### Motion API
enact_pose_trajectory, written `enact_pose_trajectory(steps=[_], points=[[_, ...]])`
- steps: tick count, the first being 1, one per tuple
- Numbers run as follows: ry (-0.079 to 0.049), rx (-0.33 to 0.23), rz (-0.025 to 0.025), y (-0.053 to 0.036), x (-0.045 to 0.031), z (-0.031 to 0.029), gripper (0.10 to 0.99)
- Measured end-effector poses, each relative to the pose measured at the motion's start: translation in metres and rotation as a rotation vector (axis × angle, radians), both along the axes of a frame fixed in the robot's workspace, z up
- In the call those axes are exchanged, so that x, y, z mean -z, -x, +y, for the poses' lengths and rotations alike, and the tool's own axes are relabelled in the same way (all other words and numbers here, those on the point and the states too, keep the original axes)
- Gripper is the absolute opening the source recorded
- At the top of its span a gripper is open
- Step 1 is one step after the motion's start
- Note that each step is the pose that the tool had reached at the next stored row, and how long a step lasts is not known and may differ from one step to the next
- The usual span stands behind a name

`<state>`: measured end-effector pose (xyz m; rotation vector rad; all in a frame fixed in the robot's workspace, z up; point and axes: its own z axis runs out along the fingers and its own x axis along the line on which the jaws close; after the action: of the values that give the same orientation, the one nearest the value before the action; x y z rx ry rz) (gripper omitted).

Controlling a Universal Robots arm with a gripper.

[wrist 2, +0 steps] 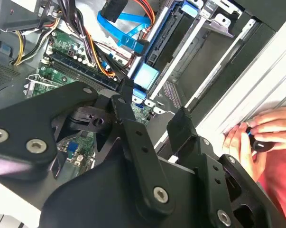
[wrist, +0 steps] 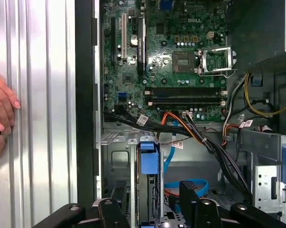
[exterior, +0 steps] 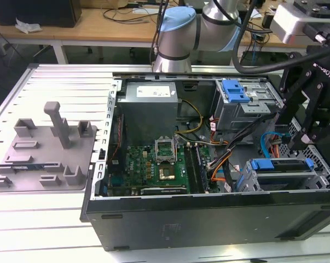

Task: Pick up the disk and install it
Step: 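Insert the first disk wire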

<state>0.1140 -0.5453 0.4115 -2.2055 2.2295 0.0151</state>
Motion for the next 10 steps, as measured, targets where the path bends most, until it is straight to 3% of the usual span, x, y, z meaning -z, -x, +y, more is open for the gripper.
enact_pose_trajectory(steps=[1,3,4,5,8,9,10], points=[[0.000,0.000,0.0000,0.0000,0.0000,0.0000,0.565],[0.007,0.000,0.0000,-0.0003,0.0000,0.0063,0.565],[0.012,0.000,0.0000,-0.0005,0.0001,0.0109,0.565],[0.022,0.000,0.0000,-0.0008,0.0000,0.0192,0.565],[0.039,0.000,0.0000,-0.0012,0.0001,0.0331,0.565],[0.050,0.000,0.0001,-0.0013,0.0000,0.0375,0.565],[0.078,0.000,0.0008,-0.0016,0.0000,0.0440,0.565]])
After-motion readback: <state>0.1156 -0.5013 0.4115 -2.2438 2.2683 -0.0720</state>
